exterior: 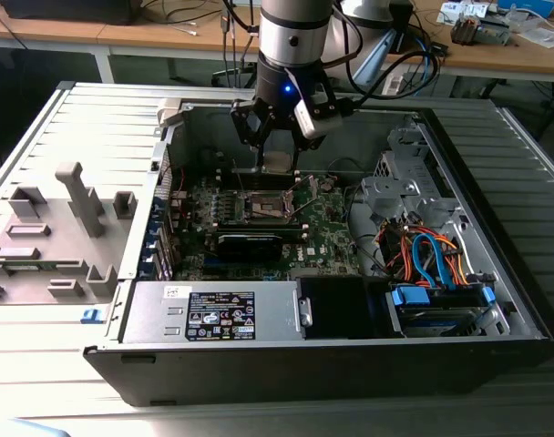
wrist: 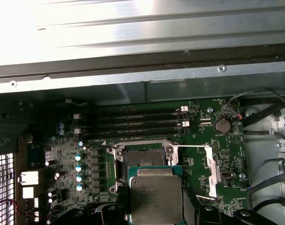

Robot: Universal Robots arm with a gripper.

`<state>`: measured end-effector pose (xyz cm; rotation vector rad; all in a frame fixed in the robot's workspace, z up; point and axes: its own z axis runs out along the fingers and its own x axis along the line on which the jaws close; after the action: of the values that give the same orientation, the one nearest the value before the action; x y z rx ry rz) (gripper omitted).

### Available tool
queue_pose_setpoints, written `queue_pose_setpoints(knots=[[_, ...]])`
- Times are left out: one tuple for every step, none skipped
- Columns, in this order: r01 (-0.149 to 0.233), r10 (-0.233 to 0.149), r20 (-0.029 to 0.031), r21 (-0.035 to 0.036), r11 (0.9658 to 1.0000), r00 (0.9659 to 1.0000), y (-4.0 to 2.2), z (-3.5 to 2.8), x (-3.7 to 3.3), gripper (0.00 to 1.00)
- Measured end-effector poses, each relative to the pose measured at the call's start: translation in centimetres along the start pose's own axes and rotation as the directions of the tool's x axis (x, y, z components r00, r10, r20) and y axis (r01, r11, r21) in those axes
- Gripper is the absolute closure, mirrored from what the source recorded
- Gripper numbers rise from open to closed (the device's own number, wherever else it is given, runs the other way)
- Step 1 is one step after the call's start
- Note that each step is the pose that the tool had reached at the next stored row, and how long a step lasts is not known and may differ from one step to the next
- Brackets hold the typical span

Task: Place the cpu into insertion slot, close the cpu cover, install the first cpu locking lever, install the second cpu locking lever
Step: 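Place the cpu into insertion slot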

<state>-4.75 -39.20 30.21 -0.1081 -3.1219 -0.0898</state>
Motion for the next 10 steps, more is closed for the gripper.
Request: queue_pose_setpoints(knots=[[-0.001,0.001,0.0,0.0,1.0,1.0,0.0,0.0,0.0,0.45],[-0.002,0.002,0.0001,0.0,1.0,1.0,0.0,0.0,0.0,0.45],[-0.003,0.003,0.0002,0.0,1.0,1.0,0.0,0.0,0.0,0.45],[-0.005,0.005,0.0003,-0.0001,1.0,1.0,0.0,0.0,0.0,0.45],[-0.006,0.006,0.0004,-0.0001,1.0,1.0,0.0,0.0,0.0,0.45],[-0.007,0.007,0.0004,-0.0001,1.0,1.0,0.0,0.0,0.0,0.45],[-0.008,0.008,0.0004,-0.0001,1.0,1.0,0.0,0.0,0.0,0.45],[-0.009,0.009,0.0005,-0.0001,1.0,1.0,0.0,0.0,0.0,0.45],[-0.011,0.011,0.0006,-0.0002,0.9999,0.9999,0.0,0.0,0.0,0.45],[-0.012,0.012,0.0007,-0.0002,0.9999,0.9999,0.0,0.0,0.0,0.45]])
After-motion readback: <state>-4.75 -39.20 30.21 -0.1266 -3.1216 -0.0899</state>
